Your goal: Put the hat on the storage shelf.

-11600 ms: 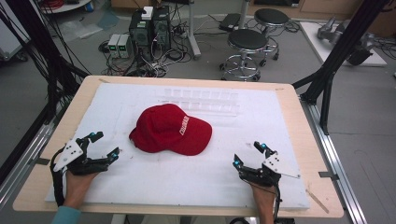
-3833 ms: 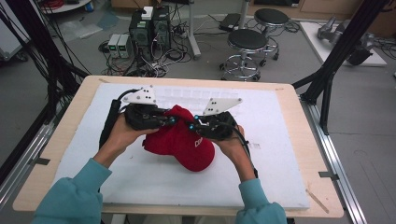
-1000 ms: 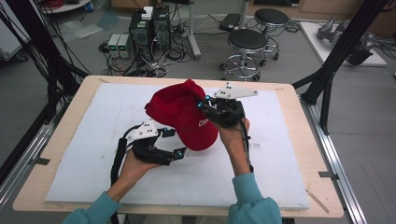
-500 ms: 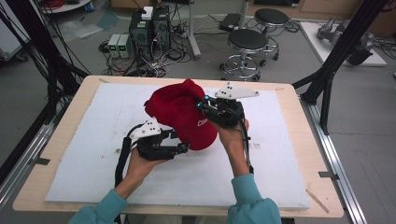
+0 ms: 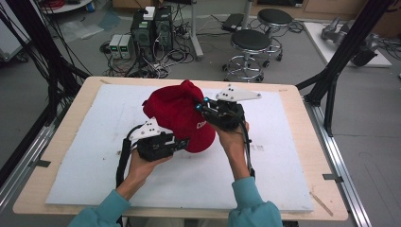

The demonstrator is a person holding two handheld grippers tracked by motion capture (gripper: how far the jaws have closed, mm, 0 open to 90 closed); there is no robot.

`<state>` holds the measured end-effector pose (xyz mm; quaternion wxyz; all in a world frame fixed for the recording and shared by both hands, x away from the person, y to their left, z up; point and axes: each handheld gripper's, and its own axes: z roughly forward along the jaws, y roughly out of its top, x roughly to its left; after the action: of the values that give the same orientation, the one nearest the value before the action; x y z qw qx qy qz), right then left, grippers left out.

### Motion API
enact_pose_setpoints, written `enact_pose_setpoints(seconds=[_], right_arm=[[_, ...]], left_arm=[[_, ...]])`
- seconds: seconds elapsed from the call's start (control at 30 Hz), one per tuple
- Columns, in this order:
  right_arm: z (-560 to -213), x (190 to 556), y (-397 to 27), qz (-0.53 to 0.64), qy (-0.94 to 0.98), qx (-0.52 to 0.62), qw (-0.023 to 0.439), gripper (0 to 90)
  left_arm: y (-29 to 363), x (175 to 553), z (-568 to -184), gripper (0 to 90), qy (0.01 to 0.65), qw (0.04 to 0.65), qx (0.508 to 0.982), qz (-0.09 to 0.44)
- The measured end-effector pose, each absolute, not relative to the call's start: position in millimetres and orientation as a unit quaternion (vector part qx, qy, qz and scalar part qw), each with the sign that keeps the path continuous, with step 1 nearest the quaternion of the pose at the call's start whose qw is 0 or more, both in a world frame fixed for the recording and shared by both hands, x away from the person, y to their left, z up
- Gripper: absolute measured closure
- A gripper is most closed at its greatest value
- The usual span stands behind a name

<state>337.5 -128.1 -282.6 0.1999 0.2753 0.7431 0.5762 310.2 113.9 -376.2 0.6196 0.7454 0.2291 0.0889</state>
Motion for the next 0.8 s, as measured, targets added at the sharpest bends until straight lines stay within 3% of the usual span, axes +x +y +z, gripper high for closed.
enact_pose_setpoints(seconds=[0.33,0.43,0.6,0.8], right_arm=[[-282.6,336.3,-125.2,0.580,0.746,0.260,0.200,84.3],[-282.5,336.1,-124.6,0.579,0.746,0.258,0.202,78.9],[-281.7,333.8,-121.9,0.577,0.745,0.254,0.219,59.0],[-283.0,332.8,-119.4,0.564,0.740,0.278,0.239,17.2]], left_arm=[[119.4,312.1,-374.7,84.3,0.252,0.617,0.741,0.084],[119.7,312.3,-374.8,84.8,0.254,0.616,0.741,0.080],[119.3,312.5,-375.8,85.1,0.255,0.606,0.749,0.081],[122.6,313.1,-374.4,85.1,0.262,0.610,0.743,0.089]])
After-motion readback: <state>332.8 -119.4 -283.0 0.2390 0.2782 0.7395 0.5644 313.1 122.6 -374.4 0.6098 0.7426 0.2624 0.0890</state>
